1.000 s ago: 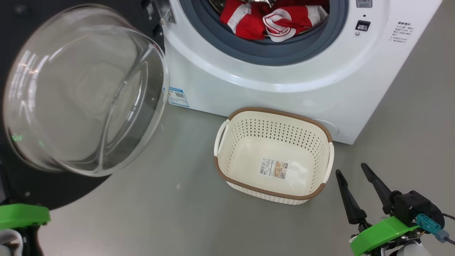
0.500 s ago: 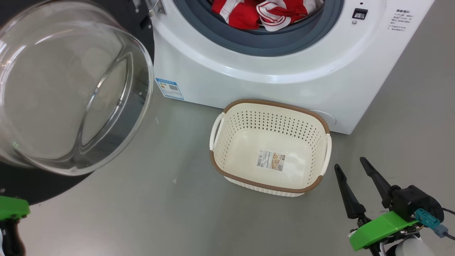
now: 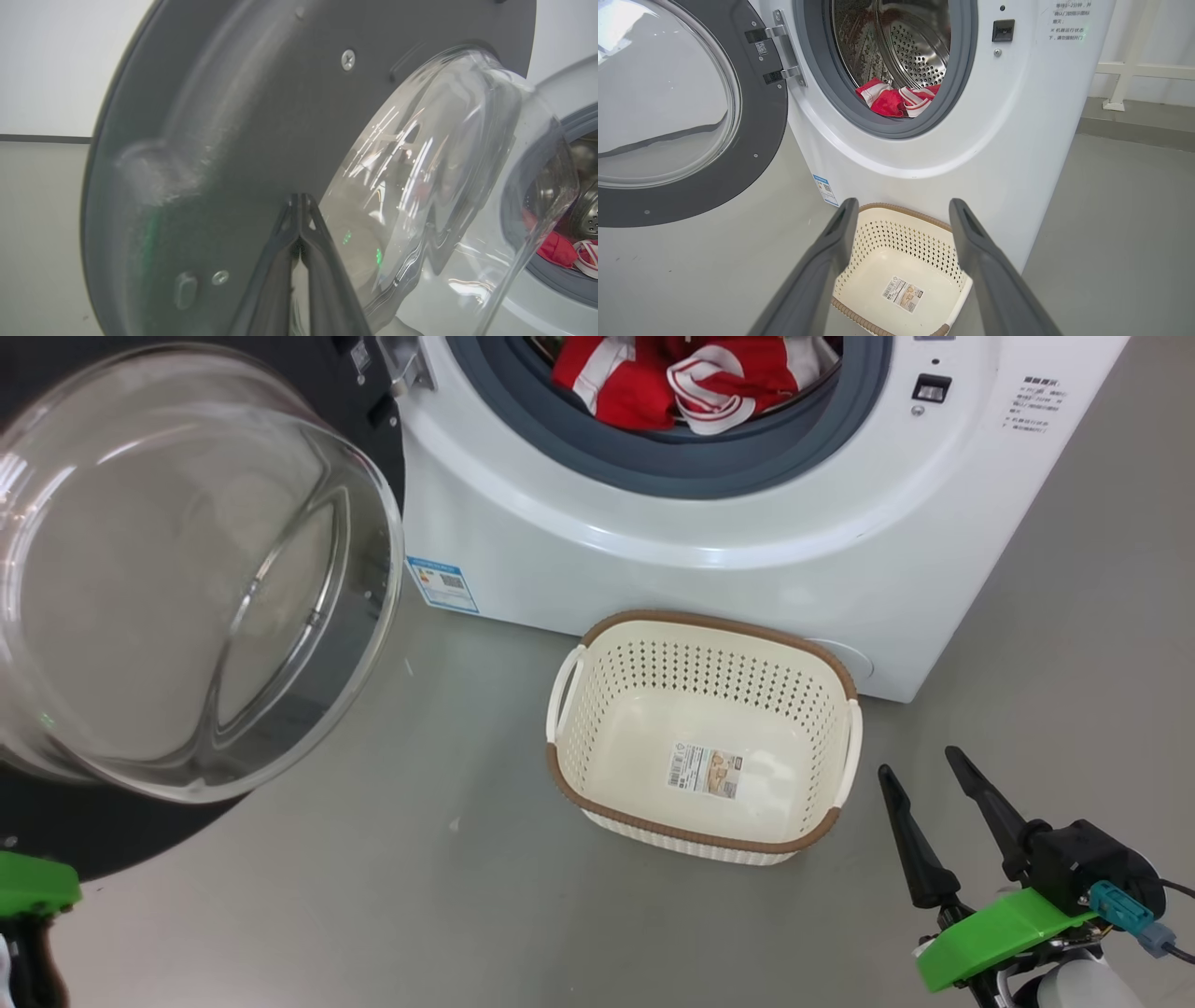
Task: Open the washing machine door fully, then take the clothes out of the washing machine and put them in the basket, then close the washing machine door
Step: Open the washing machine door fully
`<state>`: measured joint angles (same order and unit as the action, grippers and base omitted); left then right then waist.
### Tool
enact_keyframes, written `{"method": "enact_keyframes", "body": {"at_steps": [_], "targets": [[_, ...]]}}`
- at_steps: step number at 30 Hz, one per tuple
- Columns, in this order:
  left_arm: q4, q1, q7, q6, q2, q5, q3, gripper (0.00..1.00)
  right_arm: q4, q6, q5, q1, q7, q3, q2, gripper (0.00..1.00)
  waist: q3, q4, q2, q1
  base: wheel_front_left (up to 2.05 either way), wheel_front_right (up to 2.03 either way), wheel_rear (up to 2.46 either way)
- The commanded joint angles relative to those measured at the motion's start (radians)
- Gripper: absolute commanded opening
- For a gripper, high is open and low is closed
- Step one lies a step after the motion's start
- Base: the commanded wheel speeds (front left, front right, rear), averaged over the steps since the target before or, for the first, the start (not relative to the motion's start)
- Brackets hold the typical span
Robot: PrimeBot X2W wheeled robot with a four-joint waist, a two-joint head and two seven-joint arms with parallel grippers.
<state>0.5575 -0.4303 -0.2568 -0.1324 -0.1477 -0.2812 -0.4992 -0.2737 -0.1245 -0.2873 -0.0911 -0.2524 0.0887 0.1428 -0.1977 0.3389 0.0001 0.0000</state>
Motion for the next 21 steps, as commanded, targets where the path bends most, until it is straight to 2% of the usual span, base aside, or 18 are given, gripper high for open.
{"method": "enact_keyframes", "body": {"at_steps": [1,8,10,11,12,13,15,16,21], "targets": [[-0.031,0.025,-0.005,0.002,-0.045,0.005,-0.017,0.00,0.019,-0.006,0.006,-0.017,-0.009,0.024,0.003,1.00,0.017,-0.003,-0.0001,0.0000,0.00,0.00,0.00],[-0.095,0.116,-0.005,0.002,0.004,0.021,0.015,0.00,0.019,-0.006,-0.003,-0.001,-0.009,0.020,-0.009,1.00,0.060,-0.018,-0.0001,0.0000,0.00,0.00,0.00],[-0.119,0.142,-0.005,0.002,0.021,0.023,0.031,0.25,0.020,-0.006,-0.005,0.002,-0.009,0.020,-0.013,1.00,0.068,-0.024,-0.0001,0.0000,0.00,0.00,0.00],[-0.119,0.142,-0.005,0.002,0.021,0.023,0.031,0.25,0.020,-0.006,-0.005,0.002,-0.009,0.020,-0.013,1.00,0.068,-0.024,-0.0001,0.0000,0.00,0.00,0.00],[-0.129,0.154,-0.005,0.002,0.029,0.021,0.037,0.37,0.020,-0.006,-0.006,0.003,-0.009,0.020,-0.014,1.00,0.073,-0.027,-0.0001,0.0000,0.00,0.00,0.00],[-0.140,0.166,-0.005,0.002,0.034,0.020,0.043,0.44,0.020,-0.006,-0.008,0.005,-0.009,0.020,-0.015,1.00,0.077,-0.031,-0.0001,0.0000,0.00,0.00,0.00],[-0.162,0.188,-0.005,0.002,0.044,0.015,0.051,0.88,0.023,-0.006,-0.009,0.008,-0.009,0.018,-0.017,1.00,0.084,-0.039,-0.0001,0.0000,0.00,0.00,0.00],[-0.172,0.199,-0.005,0.002,0.048,0.012,0.061,1.00,0.024,-0.006,-0.010,0.011,-0.009,0.018,-0.018,1.00,0.087,-0.043,-0.0001,0.0000,0.00,0.00,0.00],[-0.214,0.252,-0.005,0.002,0.052,-0.004,0.120,1.00,0.029,-0.006,-0.015,0.018,-0.009,0.011,-0.022,1.00,0.101,-0.068,-0.0001,0.0000,0.00,0.00,0.00]]}}
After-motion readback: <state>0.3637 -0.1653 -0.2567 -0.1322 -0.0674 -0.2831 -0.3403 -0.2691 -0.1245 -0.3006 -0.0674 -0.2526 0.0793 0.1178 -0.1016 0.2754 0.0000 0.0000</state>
